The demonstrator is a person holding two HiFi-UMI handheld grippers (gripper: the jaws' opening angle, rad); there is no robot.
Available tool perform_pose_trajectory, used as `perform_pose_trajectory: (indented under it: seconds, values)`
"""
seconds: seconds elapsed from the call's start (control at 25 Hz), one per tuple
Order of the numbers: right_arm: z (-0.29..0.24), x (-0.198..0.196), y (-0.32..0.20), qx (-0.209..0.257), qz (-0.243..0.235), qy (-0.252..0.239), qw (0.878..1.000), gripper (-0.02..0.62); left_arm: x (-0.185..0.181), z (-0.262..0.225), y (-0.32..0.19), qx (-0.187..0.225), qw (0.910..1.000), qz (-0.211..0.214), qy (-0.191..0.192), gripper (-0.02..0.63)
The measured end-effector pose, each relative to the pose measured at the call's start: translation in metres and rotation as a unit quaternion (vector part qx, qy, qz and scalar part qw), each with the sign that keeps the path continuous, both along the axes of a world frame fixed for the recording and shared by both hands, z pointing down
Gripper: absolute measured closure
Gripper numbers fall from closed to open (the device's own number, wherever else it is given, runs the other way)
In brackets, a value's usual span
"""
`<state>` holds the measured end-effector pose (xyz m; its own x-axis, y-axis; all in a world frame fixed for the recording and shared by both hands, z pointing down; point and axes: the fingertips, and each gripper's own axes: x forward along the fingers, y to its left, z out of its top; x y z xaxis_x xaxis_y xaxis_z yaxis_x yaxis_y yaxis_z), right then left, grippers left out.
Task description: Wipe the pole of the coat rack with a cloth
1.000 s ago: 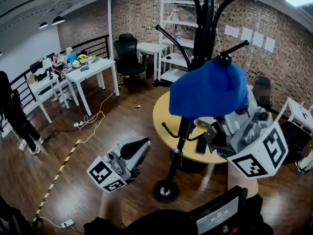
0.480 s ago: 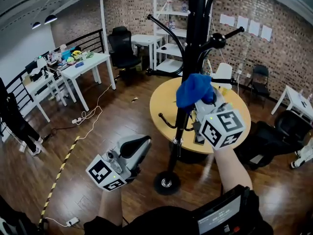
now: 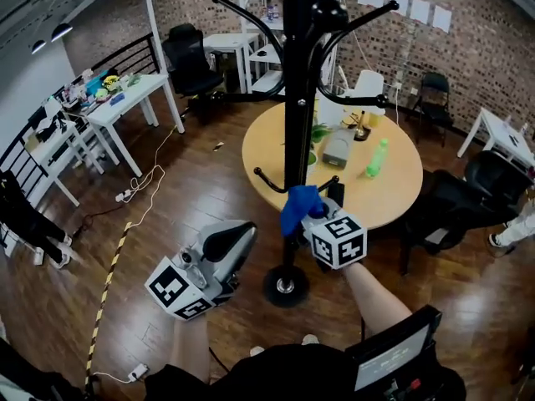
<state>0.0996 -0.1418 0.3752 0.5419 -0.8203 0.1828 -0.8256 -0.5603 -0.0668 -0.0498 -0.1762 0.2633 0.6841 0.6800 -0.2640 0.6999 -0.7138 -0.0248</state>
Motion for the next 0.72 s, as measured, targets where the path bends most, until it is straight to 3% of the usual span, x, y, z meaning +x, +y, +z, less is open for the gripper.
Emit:
perform_pose_trajectory:
  seconds: [0.2,0.4,0.52,0.72]
  values:
    - [0.055,-0.022,0.005,-0.045,-0.021,-0.104,0.993,0.574,0.000,0.010,0.009,-0.003,0.9998,0.010,-0.015,0.614]
    - [0.041,-0.066,0.009,-0.054,-0.110,-0.181,0.976,0.574,-0.001,0.016,0.003,-0.009,0.9997,0.001,-0.021,0.614]
    - [0.045,-0.054,0.003,-0.047,-0.094,-0.174,0.979,0.574,-0.003,0.014,-0.003,-0.010,0.9998,-0.007,-0.017,0.614]
    - [0.045,-0.002,0.009,-0.010,0.011,-0.092,0.996,0.574,-0.007,0.011,-0.016,-0.009,0.9996,-0.024,-0.012,0.614]
